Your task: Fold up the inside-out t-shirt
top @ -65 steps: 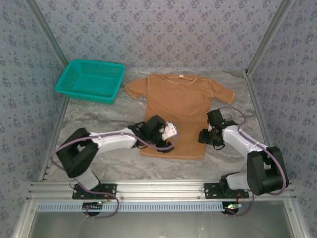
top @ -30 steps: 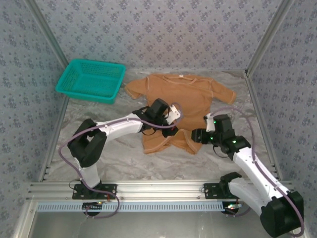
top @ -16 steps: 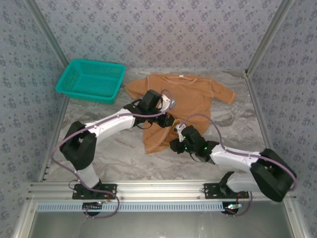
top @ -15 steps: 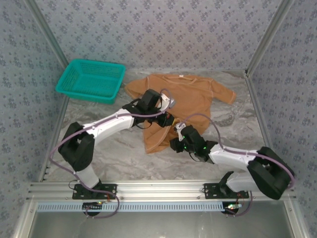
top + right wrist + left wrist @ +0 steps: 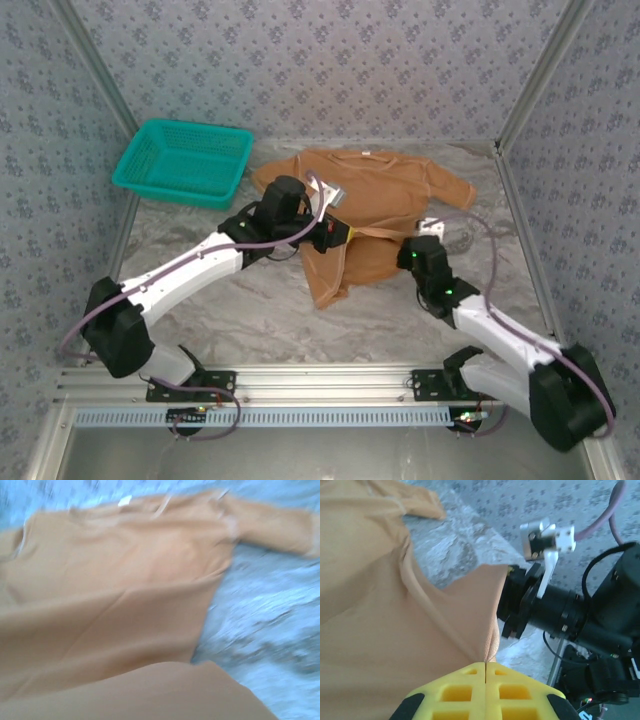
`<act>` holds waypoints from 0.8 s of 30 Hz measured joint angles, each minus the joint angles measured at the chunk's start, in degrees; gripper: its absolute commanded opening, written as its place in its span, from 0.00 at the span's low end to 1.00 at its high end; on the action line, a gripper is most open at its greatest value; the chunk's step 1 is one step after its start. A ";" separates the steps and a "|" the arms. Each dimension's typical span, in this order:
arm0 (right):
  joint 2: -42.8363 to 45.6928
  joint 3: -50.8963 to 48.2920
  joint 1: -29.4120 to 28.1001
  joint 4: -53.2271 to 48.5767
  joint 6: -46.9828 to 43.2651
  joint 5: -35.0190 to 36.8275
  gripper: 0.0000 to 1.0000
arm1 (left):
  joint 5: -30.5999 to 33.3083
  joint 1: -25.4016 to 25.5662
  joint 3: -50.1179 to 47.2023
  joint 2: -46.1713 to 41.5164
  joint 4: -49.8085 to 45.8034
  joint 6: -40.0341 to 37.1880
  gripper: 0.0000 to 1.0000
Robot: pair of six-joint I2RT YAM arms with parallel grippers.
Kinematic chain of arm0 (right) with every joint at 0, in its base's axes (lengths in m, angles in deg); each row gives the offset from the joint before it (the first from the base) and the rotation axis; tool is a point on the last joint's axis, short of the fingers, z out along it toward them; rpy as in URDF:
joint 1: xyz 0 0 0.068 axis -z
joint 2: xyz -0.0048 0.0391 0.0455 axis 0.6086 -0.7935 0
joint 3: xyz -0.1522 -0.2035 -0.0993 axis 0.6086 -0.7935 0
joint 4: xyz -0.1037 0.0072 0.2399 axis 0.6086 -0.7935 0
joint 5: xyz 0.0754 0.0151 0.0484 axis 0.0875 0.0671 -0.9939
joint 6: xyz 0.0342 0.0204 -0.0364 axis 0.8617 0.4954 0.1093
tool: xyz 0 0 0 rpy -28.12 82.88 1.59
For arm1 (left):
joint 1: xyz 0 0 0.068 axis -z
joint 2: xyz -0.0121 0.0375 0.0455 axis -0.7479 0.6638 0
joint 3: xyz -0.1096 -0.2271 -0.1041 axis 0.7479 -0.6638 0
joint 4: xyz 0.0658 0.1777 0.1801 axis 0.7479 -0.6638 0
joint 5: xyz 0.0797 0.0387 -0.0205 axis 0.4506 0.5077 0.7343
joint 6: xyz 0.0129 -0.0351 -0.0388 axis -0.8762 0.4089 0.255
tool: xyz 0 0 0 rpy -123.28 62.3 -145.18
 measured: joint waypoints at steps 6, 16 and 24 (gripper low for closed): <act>12.24 -4.76 -2.86 -0.63 -2.82 -10.03 0.35 | 3.93 1.36 1.29 -0.26 0.79 0.42 0.00; -4.07 -11.23 -20.31 15.45 -12.09 -10.10 0.21 | 6.19 1.05 4.79 2.01 -0.37 0.37 0.00; -21.33 -10.62 -26.53 32.94 -21.38 -0.61 0.18 | 6.73 -0.04 5.97 2.82 -2.10 0.39 0.00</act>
